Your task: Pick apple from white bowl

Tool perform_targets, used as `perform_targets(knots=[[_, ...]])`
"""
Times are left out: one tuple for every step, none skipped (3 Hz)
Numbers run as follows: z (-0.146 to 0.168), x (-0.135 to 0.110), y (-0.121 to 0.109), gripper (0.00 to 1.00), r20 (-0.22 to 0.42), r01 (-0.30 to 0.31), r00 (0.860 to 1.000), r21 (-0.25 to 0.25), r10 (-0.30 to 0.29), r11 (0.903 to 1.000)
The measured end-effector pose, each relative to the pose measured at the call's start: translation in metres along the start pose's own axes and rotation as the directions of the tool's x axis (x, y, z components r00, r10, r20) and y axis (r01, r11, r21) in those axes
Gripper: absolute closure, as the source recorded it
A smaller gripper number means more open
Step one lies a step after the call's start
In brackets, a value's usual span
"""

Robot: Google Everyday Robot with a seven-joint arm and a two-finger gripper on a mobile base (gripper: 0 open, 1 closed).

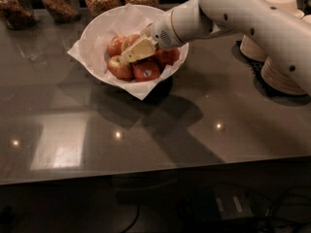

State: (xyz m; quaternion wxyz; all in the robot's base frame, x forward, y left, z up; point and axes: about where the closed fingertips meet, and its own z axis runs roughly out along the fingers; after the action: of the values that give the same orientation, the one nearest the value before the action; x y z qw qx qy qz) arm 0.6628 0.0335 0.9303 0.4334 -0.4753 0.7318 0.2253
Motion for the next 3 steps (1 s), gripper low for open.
perform_targets(knots=[[0.0014,0.0026,0.0013,0.35,0.002,-0.009,1.0,0.001,0.009,1.0],[0.0015,0.0026,0.0012,0.44,0.002,-0.009,1.0,0.0,0.009,1.0],[0.0082,0.0028,-0.0005,0.63,0.005,0.003,1.0,-0.004,-0.003,1.0]])
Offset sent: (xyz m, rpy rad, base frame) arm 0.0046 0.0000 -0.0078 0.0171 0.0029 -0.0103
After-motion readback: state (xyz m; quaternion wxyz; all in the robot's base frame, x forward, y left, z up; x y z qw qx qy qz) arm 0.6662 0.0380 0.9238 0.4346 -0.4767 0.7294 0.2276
